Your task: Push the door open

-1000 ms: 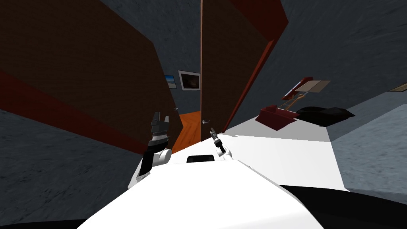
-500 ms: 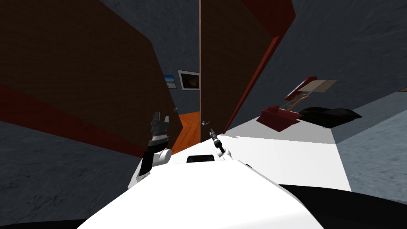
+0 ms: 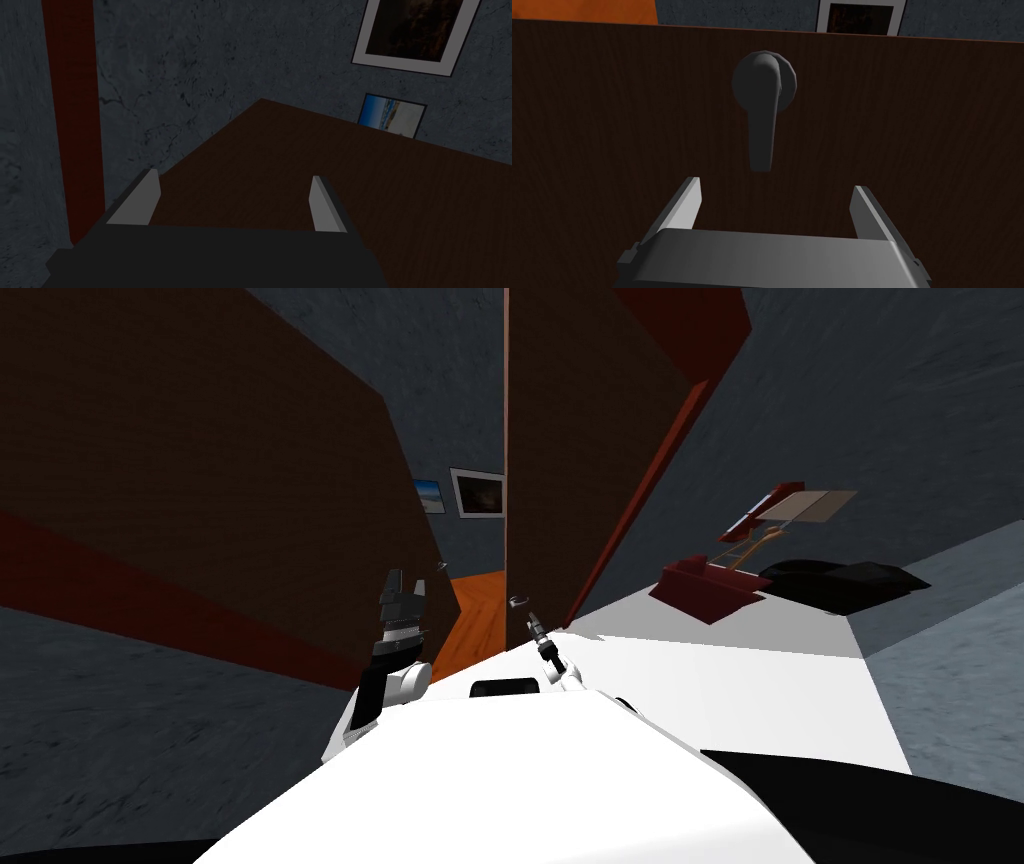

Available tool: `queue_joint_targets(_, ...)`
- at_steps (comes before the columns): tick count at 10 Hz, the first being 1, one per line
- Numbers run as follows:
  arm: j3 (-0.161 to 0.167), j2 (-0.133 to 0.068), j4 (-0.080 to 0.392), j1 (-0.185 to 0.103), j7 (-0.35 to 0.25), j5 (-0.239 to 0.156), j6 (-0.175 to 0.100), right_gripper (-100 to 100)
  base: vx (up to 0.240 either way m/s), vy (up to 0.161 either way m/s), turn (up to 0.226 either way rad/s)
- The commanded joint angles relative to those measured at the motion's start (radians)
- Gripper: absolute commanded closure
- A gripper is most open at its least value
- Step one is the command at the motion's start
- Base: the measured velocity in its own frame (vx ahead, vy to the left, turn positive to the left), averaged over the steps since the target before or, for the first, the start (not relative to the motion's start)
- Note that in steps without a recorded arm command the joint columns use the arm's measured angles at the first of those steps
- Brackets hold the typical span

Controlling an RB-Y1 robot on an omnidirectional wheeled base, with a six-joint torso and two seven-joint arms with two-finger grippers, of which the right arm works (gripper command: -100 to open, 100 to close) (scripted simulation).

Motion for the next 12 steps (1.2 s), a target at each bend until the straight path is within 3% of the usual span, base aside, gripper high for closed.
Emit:
queue_joint_targets(1,-0.003,0.001,0.002,0.001,0.005,-0.002,-0.001,-100,0.187,0.032,0.028)
queue_joint_targets(7,-0.012,0.012,0.01,0.002,0.022,-0.011,-0.005,-100,0.186,0.055,0.027)
queue_joint_targets(8,-0.012,0.012,0.01,0.002,0.022,-0.011,-0.005,100,-0.014,-0.002,-0.006)
queue_joint_targets(12,-0.012,0.012,0.01,0.002,0.022,-0.011,-0.005,100,-0.012,-0.004,0.007)
